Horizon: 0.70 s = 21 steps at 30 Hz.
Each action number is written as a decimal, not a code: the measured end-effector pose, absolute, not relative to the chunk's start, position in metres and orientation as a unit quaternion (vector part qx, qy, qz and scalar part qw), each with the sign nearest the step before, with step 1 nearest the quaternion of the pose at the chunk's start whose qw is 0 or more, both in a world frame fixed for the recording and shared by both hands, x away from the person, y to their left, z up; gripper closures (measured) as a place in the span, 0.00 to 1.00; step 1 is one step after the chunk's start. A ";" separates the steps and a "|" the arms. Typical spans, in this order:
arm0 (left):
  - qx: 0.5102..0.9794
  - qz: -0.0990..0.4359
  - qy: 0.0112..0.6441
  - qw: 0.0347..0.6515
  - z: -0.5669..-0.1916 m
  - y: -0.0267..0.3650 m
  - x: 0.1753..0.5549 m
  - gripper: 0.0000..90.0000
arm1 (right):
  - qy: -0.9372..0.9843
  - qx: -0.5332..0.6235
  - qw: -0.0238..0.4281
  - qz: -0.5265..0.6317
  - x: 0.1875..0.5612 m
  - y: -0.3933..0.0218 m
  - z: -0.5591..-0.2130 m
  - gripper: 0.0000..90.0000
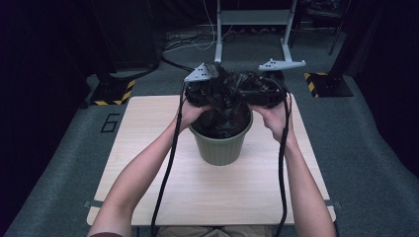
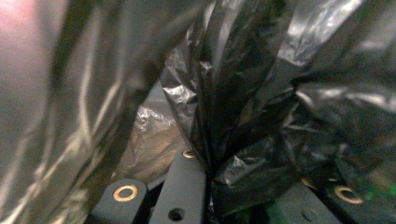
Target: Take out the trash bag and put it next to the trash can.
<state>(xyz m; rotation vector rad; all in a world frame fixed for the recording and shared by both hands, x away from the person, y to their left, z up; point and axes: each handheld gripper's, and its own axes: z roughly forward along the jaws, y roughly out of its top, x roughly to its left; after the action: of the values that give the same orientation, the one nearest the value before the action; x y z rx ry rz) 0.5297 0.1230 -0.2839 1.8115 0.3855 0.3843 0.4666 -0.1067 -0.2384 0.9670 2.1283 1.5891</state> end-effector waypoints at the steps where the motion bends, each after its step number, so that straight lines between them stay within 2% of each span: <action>1: 0.776 0.162 0.169 0.586 -0.283 0.125 0.531 1.00 | 0.740 0.340 0.163 0.557 0.464 -0.111 -0.240 0.46; 4: 0.766 0.174 0.179 0.592 -0.278 0.132 0.532 1.00 | 0.727 0.358 0.181 0.557 0.456 -0.124 -0.249 0.36; 10: 0.750 0.188 0.192 0.604 -0.260 0.147 0.531 1.00 | 0.711 0.378 0.194 0.561 0.442 -0.147 -0.279 0.23; 15: 0.742 0.203 0.196 0.609 -0.243 0.157 0.530 1.00 | 0.702 0.416 0.214 0.537 0.433 -0.160 -0.324 0.17; 18: 0.740 0.213 0.195 0.608 -0.234 0.163 0.529 1.00 | 0.701 0.449 0.231 0.505 0.430 -0.161 -0.363 0.16; 21: 0.738 0.217 0.196 0.608 -0.225 0.168 0.529 1.00 | 0.703 0.474 0.230 0.477 0.431 -0.159 -0.396 0.15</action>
<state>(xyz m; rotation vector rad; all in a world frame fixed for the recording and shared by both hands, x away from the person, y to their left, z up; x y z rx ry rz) 0.5288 0.1682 -0.2253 1.7058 0.4532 0.5004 0.4314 -0.1588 -0.3962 1.3036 1.9347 1.3136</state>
